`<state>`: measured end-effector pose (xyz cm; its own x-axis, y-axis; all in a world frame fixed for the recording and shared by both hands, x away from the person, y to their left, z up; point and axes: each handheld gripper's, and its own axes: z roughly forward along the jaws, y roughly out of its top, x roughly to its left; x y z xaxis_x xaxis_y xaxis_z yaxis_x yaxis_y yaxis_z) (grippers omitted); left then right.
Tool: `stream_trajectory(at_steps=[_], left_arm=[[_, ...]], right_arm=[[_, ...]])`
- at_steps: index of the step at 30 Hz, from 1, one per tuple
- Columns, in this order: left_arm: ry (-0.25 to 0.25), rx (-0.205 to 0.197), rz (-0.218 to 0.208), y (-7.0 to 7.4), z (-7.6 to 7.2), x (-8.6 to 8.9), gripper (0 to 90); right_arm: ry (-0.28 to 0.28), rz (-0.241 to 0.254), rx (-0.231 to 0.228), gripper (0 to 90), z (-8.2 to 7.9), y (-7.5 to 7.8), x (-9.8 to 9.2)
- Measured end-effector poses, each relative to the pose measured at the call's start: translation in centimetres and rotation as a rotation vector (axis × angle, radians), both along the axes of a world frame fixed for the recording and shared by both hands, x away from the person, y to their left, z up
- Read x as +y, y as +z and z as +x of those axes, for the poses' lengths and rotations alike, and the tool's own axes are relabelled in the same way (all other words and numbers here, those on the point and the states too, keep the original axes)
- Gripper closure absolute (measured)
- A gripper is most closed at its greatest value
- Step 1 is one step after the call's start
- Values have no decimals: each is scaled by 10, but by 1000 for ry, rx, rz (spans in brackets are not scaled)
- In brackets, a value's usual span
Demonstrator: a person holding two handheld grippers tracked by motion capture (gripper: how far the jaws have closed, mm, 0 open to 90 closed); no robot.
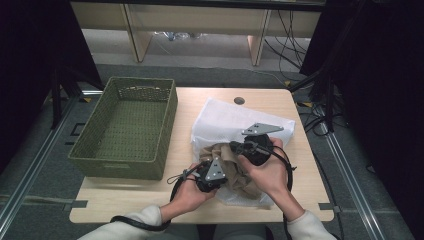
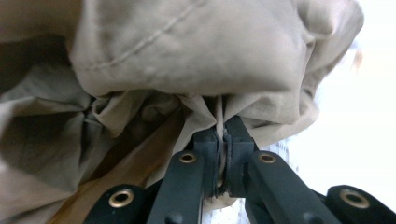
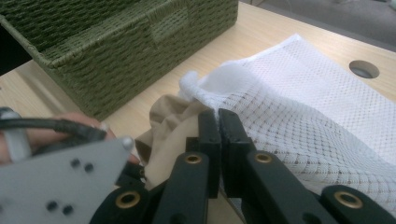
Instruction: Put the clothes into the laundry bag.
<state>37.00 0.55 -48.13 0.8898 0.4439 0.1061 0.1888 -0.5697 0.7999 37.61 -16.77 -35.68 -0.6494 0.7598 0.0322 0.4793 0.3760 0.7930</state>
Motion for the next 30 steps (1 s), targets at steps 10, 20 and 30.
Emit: stream_trajectory(at_steps=[10,20,30], left_arm=[[30,-49,-136,47,9,0,868],[43,-108,-188,79,6,13,868],[55,-75,-151,42,31,-12,861]], right_arm=[[-3,32,-59,899,-7,15,-2],[5,90,-90,899,-14,32,-11],[-9,102,-64,899,-10,28,-12]])
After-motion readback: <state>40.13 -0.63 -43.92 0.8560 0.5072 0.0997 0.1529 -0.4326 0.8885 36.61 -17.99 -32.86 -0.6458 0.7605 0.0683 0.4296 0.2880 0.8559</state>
